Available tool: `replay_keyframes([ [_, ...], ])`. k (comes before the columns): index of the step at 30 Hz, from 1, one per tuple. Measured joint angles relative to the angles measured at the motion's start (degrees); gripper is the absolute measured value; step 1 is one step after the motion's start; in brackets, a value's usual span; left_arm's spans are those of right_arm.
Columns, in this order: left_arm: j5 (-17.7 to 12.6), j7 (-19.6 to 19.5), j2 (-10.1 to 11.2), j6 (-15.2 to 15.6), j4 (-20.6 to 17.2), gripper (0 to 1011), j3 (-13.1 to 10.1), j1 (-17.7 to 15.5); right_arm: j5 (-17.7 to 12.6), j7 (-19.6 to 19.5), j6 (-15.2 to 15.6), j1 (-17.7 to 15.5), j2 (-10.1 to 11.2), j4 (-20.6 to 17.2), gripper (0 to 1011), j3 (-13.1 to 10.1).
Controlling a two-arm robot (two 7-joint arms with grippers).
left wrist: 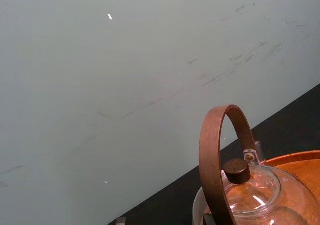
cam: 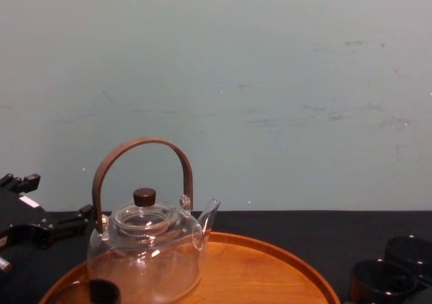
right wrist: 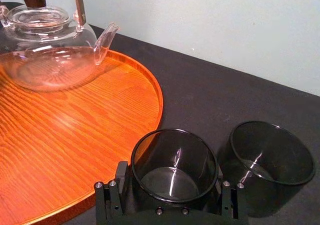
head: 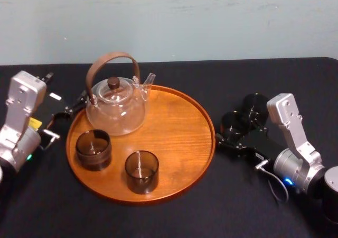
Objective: Pick up the glass from the table and place it on the tray.
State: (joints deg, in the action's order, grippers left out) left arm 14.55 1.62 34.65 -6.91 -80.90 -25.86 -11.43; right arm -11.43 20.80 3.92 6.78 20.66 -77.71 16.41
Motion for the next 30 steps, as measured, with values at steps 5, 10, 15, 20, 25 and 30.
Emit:
replay_keyframes([
  [5,0.0,0.0,0.0,0.0,0.0,1002,0.0,0.0,0.0,0.0,0.0,0.0,0.0,0.0,1002,0.0],
  [10,0.0,0.0,0.0,0.0,0.0,1001,0.0,0.0,0.0,-0.1,0.0,-0.1,0.1,-0.1,996,0.0],
  [15,0.0,0.0,0.0,0.0,0.0,1001,0.0,0.0,0.0,-0.1,0.0,-0.1,0.1,-0.2,908,0.0],
  [20,0.0,0.0,0.0,0.0,0.0,1001,0.0,0.0,0.0,-0.1,0.0,-0.1,0.1,-0.2,907,0.0],
  [25,0.0,0.0,0.0,0.0,0.0,1001,0.0,0.0,0.0,-0.1,0.0,-0.1,0.1,-0.3,906,0.0],
  [30,0.0,0.0,0.0,0.0,0.0,1001,0.0,0.0,-0.4,0.4,-0.2,-0.4,0.4,-0.4,907,-0.1],
])
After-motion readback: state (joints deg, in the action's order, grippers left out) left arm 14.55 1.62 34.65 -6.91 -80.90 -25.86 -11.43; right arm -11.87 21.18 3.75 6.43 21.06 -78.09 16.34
